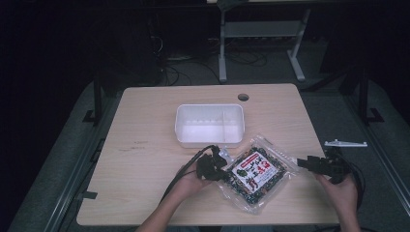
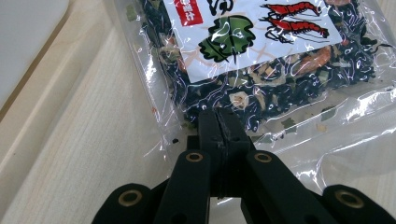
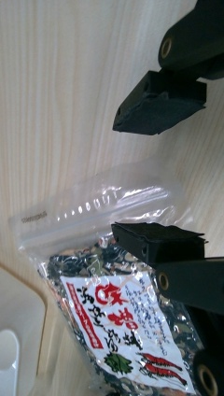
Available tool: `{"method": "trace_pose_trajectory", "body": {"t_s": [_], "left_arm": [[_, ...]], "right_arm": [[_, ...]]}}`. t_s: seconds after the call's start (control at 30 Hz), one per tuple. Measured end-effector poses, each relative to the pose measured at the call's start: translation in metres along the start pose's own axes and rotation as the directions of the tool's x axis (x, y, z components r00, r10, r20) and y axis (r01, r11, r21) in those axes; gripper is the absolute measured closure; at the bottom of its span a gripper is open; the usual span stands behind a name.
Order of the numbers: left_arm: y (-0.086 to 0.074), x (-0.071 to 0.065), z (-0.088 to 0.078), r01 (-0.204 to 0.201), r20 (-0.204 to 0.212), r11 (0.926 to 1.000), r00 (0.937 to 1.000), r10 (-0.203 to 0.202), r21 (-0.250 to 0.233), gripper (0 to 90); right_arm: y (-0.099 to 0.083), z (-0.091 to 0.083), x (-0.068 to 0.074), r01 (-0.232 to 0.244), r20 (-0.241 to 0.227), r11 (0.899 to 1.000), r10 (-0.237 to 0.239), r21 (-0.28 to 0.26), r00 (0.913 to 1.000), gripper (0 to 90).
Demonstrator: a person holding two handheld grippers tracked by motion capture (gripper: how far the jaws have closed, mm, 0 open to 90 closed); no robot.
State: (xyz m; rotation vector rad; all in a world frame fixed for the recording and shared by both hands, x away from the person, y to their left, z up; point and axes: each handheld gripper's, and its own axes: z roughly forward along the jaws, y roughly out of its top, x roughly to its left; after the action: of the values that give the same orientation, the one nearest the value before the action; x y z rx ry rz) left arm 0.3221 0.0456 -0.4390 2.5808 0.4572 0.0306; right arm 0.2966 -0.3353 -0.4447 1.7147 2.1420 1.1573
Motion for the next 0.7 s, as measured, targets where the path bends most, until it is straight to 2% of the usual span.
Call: {"method": "trace_pose_trajectory", "body": {"t_s": [0.17, 0.33, 0.47, 0.53, 0.6, 0.7], "left_arm": [[0.000, 0.000, 0.000, 0.001, -0.001, 1.0000, 1.0000, -0.001, -0.002, 89.6], [0.000, 0.000, 0.000, 0.000, -0.004, 1.0000, 1.0000, 0.000, -0.003, 89.6], [0.000, 0.000, 0.000, -0.001, -0.007, 1.0000, 1.0000, 0.001, -0.005, 89.6], [0.000, 0.000, 0.000, -0.001, -0.007, 1.0000, 1.0000, 0.001, -0.006, 89.6], [0.000, 0.000, 0.000, -0.001, -0.007, 1.0000, 1.0000, 0.001, -0.008, 89.6], [0.000, 0.000, 0.001, 0.000, -0.008, 1.0000, 1.0000, 0.000, -0.010, 89.5]], "right_arm": [[-0.003, 0.003, -0.005, -0.024, -0.006, 0.999, 0.024, 0.021, 0.9997, 43.9], [-0.005, 0.009, -0.006, -0.032, -0.027, 0.998, 0.034, 0.053, 0.9991, 51.1], [-0.006, 0.016, -0.006, -0.046, -0.069, 0.995, 0.052, 0.091, 0.9963, 61.2], [-0.006, 0.017, -0.006, -0.047, -0.072, 0.994, 0.054, 0.095, 0.9960, 62.8], [-0.007, 0.018, -0.005, -0.040, -0.076, 0.994, 0.047, 0.099, 0.9960, 70.4], [-0.007, 0.017, -0.005, -0.044, -0.079, 0.994, 0.051, 0.097, 0.9956, 75.4]]}}
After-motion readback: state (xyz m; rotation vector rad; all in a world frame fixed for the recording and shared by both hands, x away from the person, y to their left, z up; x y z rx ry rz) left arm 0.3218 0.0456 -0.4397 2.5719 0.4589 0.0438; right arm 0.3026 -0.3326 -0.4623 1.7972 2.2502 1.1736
